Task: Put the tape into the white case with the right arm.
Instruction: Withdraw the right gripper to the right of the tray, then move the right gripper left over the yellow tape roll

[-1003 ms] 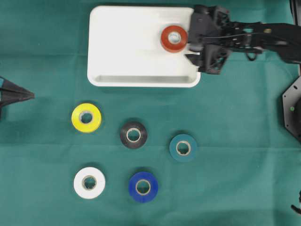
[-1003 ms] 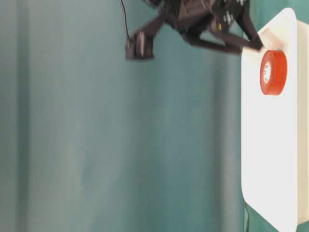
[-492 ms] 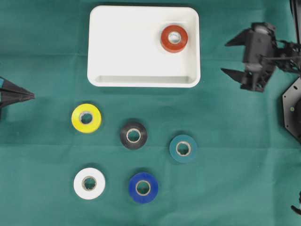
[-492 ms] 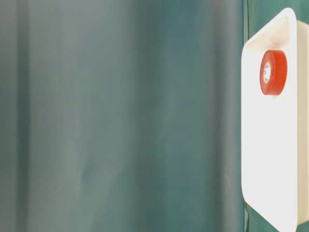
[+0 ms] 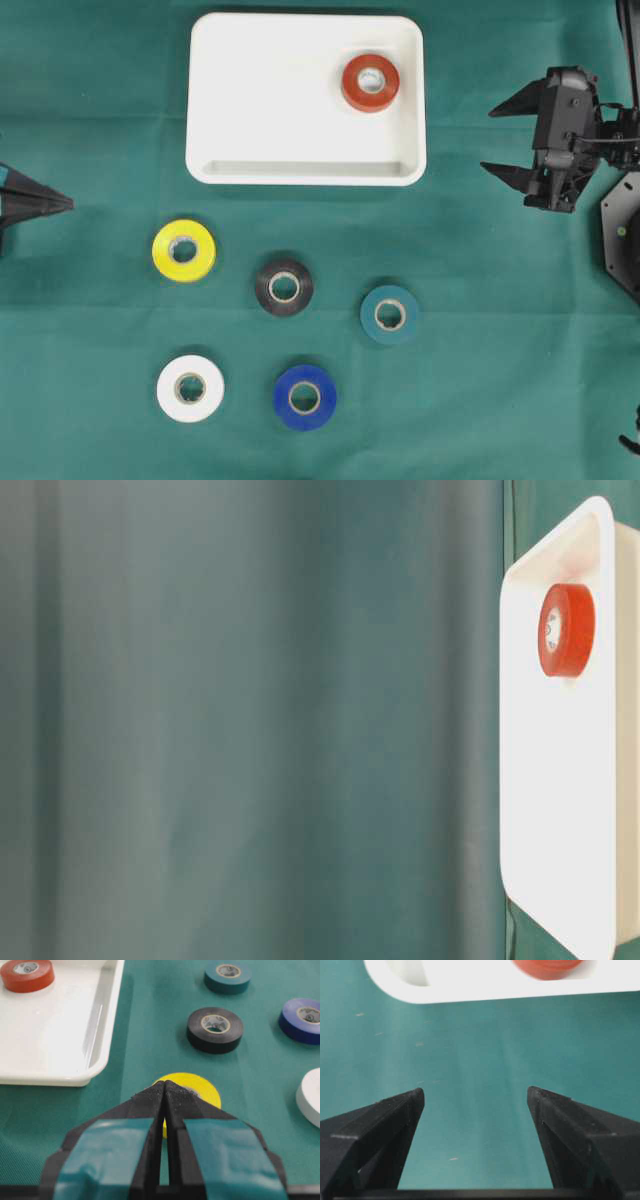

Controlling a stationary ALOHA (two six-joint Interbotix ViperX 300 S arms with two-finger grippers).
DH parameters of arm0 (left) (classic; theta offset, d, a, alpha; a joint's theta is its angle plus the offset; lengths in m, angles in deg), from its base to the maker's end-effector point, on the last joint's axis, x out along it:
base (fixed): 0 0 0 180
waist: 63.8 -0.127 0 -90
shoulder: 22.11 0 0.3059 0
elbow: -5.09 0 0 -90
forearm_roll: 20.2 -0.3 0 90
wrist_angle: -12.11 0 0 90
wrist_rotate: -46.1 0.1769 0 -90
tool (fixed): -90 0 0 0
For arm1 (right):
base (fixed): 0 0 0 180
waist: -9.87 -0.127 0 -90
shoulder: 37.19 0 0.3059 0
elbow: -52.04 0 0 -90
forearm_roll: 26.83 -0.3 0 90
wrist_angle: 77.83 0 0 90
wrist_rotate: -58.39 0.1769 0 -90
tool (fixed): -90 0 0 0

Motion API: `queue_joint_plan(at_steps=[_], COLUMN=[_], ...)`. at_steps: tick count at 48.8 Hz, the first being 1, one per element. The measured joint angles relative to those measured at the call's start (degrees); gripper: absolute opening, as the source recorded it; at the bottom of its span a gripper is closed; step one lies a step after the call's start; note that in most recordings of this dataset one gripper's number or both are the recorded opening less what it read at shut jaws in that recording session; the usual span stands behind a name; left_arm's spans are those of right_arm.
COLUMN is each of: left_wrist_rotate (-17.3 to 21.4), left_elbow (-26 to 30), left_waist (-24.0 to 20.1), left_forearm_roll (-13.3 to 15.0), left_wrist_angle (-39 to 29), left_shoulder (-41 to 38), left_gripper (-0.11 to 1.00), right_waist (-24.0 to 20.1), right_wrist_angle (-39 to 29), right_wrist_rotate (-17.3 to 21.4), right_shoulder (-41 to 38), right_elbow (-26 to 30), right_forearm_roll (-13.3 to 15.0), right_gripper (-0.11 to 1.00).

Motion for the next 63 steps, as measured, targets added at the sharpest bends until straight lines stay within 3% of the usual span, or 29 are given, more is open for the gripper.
queue_joint_plan(at_steps=[20, 33, 42, 51, 63], left_wrist_rotate=[0.00, 0.00, -0.09, 0.00, -0.09], left_elbow=[0.00, 0.00, 0.09, 0.09, 0.00], left_waist=[0.00, 0.00, 0.00, 0.00, 0.00], left_forearm_roll=[0.00, 0.00, 0.00, 0.00, 0.00], left_wrist_angle=[0.00, 0.00, 0.00, 0.00, 0.00], left_shoulder=[0.00, 0.00, 0.00, 0.00, 0.00], left_gripper=[0.00, 0.00, 0.00, 0.00, 0.00], right_waist=[-15.82, -16.44, -16.44, -16.79, -18.02], right_wrist_angle=[0.00, 0.35, 2.72, 5.01, 5.36], right_wrist_rotate=[6.42, 7.21, 7.21, 7.21, 7.21], right_shoulder=[2.46, 2.46, -1.58, -8.88, -20.65], right_elbow=[-1.58, -1.85, 0.09, 5.01, 15.64], right_forearm_roll=[0.00, 0.09, 0.09, 0.09, 0.09], right_gripper=[0.52, 0.52, 0.52, 0.52, 0.52])
